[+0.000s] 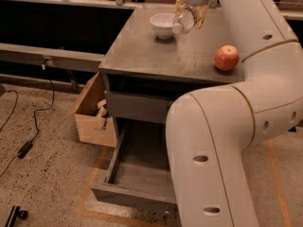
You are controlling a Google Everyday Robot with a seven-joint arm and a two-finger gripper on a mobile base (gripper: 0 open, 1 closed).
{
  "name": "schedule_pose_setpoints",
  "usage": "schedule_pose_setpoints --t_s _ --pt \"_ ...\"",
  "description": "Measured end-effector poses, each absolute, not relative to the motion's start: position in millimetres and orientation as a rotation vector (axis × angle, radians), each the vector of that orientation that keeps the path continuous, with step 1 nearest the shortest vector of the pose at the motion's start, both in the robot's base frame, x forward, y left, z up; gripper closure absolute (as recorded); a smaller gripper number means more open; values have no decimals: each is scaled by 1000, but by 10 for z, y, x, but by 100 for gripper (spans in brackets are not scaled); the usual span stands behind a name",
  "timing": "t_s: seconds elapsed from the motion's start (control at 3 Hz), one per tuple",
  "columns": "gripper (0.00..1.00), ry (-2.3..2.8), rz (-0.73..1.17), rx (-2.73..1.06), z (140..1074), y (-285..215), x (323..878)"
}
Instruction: Place water bottle into middle drawer
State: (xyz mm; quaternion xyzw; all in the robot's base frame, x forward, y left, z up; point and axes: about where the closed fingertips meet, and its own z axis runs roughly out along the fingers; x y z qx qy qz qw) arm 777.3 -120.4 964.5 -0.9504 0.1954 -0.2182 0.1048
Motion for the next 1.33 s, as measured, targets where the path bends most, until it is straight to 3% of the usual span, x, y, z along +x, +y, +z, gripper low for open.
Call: schedule_pose_setpoints --t_s 0.67,1.33 --pt "100 595 -630 -2773 9661 -1151 7763" --pt "100 719 -432 -2544 10039 -865 7165"
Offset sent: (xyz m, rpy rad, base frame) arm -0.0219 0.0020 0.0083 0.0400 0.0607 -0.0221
